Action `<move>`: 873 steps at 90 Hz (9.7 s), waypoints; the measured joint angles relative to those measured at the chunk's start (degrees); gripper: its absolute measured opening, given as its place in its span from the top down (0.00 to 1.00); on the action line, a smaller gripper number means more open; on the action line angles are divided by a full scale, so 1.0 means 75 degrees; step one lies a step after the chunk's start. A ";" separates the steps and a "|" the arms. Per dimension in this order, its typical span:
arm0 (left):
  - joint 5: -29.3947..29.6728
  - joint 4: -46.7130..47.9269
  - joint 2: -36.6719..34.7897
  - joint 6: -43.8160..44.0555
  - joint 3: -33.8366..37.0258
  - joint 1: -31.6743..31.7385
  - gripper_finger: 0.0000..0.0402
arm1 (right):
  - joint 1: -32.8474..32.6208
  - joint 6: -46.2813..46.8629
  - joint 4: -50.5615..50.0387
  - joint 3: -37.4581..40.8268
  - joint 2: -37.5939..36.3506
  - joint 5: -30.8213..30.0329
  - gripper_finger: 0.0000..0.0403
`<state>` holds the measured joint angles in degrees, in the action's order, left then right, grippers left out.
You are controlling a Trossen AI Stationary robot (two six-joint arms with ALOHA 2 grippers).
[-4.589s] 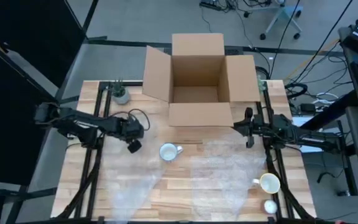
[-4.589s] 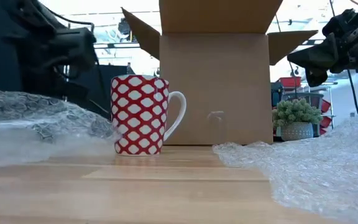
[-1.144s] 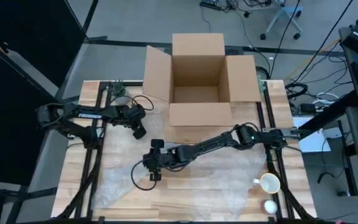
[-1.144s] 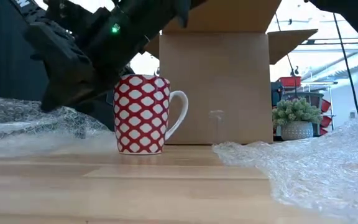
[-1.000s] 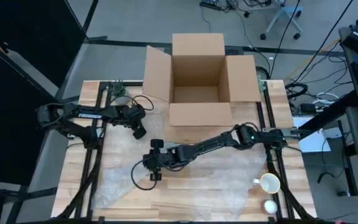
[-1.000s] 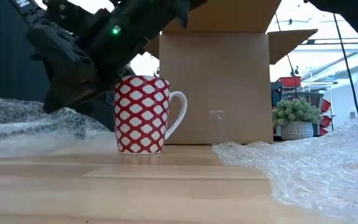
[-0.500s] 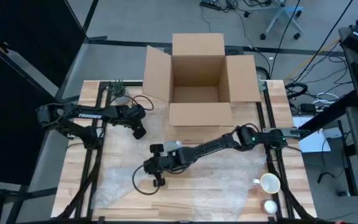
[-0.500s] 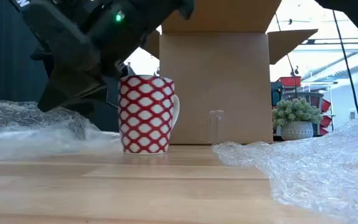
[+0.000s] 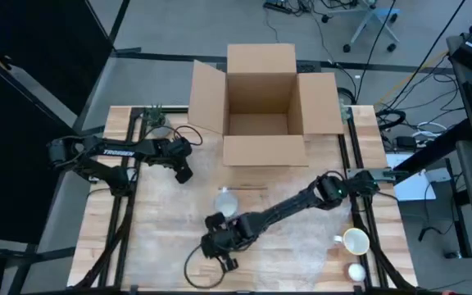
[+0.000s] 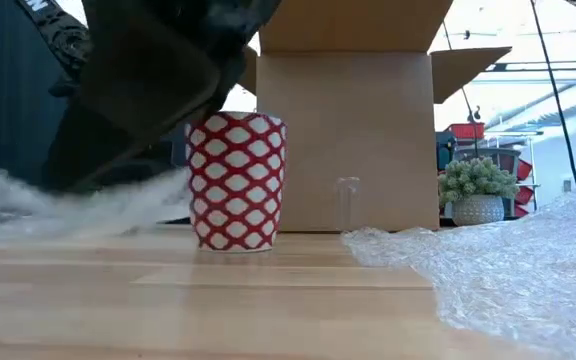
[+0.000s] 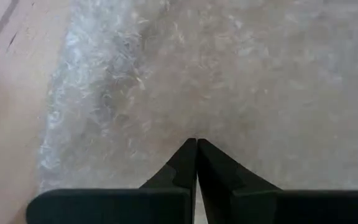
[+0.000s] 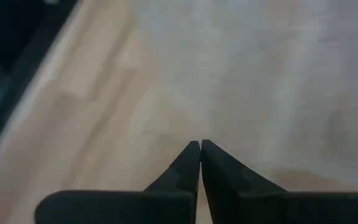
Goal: Wrap mug
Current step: Wrap the red patterned mug with the left transparent bubble wrap
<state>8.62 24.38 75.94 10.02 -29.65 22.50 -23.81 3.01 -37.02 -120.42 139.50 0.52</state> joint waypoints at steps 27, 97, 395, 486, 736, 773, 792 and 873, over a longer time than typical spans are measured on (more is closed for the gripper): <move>0.0000 0.0006 0.0000 0.0003 0.0000 -0.0003 1.00 | -0.0174 0.0980 -0.0502 0.0024 -0.0292 -0.1102 0.95; -0.0407 0.1335 -0.0592 -0.0242 -0.0621 -0.0376 1.00 | 0.0139 0.1671 -0.2824 0.0015 -0.2130 -0.2277 0.54; -0.0303 0.2996 -0.6344 0.1425 -0.2040 -0.3917 1.00 | 0.1719 0.0306 0.3296 -0.0903 0.0621 -0.1274 0.79; -0.1428 0.2274 -0.4406 0.0164 -0.2942 -0.5040 0.60 | -0.0812 0.2768 -0.2053 -0.0433 -0.1638 -0.3507 0.51; 0.3464 0.8608 0.1925 0.8367 -0.6875 -1.0975 1.00 | -0.0953 0.3670 0.1237 0.1747 -0.1664 -0.5631 0.51; 0.4223 0.8749 0.1810 0.9554 -0.5295 -1.0096 1.00 | -0.0542 0.1302 0.1280 0.0776 -0.1670 -0.5615 0.51; 0.4269 0.8467 0.1810 1.0979 -0.4247 -1.0051 1.00 | 0.0202 0.0703 0.1406 0.0772 -0.1670 -0.3875 0.51; 0.3848 0.7488 0.1291 1.0923 -0.3749 -1.0104 0.68 | 0.1989 -0.0749 0.3904 0.0778 -0.0588 -0.1228 0.51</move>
<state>37.48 80.54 85.62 91.94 -57.76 -53.28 -8.89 -2.61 -7.75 -114.59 135.09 -8.69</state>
